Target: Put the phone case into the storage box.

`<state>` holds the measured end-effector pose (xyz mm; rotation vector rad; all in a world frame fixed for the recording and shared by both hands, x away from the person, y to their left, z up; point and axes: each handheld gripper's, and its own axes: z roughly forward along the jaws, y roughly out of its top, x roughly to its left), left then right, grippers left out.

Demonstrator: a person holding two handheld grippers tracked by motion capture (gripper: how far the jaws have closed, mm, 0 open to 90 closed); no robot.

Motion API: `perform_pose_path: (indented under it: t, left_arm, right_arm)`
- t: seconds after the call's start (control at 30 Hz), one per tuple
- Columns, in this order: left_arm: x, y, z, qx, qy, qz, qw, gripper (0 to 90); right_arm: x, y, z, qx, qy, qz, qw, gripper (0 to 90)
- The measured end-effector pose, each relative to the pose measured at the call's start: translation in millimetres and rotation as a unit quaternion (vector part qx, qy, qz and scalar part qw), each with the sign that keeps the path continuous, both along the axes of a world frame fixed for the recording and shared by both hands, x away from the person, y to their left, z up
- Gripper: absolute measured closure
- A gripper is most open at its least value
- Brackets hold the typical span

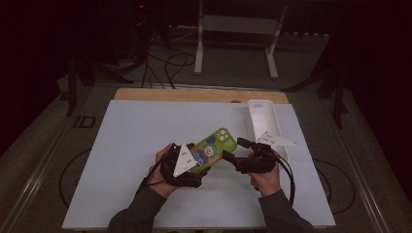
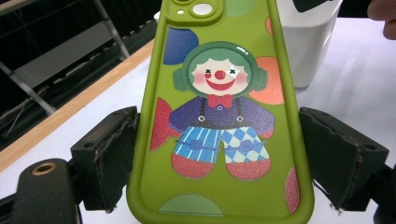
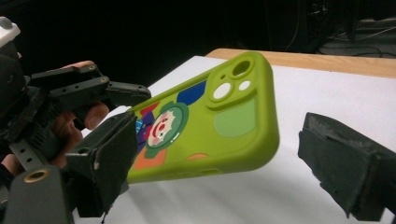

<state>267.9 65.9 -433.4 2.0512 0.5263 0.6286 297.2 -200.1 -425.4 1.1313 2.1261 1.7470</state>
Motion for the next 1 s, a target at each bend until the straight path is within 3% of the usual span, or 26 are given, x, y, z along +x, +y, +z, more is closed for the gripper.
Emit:
perform_pose_path:
  t: [0.83, 1.0]
  left_arm:
    - [-1.8, -3.4, 0.1, 0.004, -0.007, -0.002, 1.0000, 15.8]
    - [-2.7, -3.6, 0.4, -0.001, -0.011, 0.000, 0.9999, 15.8]
  right_arm:
    - [2.3, 8.6, -5.2, -0.018, 0.030, 0.005, 0.9994, 29.8]
    - [3.6, 8.0, -5.8, -0.011, 0.037, 0.008, 0.9992, 32.2]
